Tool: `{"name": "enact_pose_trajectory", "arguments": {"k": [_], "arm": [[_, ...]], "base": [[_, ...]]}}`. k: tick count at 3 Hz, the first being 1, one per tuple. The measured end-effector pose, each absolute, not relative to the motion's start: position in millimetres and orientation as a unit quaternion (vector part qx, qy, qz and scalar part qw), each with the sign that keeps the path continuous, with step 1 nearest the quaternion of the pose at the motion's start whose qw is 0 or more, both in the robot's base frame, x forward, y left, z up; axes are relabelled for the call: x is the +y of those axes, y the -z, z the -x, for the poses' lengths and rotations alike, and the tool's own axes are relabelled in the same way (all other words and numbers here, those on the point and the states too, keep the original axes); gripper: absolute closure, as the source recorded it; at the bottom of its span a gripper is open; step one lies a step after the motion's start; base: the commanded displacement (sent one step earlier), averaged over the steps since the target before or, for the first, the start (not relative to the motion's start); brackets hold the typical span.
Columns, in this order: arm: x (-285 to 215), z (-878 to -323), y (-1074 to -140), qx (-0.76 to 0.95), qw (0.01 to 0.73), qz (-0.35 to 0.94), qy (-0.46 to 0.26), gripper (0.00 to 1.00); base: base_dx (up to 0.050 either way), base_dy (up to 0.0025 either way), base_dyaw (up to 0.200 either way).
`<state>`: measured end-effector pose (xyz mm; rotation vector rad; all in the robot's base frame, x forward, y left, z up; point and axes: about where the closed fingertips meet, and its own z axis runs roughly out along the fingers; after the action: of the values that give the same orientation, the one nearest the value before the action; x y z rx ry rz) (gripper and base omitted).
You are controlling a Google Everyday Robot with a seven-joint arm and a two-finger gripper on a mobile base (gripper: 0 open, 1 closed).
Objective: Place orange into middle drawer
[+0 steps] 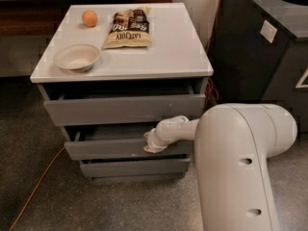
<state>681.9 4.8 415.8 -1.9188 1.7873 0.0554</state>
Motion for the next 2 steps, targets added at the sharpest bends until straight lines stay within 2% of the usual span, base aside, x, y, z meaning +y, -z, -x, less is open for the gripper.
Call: {"name": "enact_pose_trajectory", "arguments": {"k": [1,2], "arm": [[5.4,-675.7,-417.7,0.659,0.257,0.707,-0.024,0.99],[5.4,-675.7,-418.3,0.659,0.257,0.707,-0.024,1.0]], "base": [[0.0,0.0,0.0],[0.0,0.0,0.0]]}}
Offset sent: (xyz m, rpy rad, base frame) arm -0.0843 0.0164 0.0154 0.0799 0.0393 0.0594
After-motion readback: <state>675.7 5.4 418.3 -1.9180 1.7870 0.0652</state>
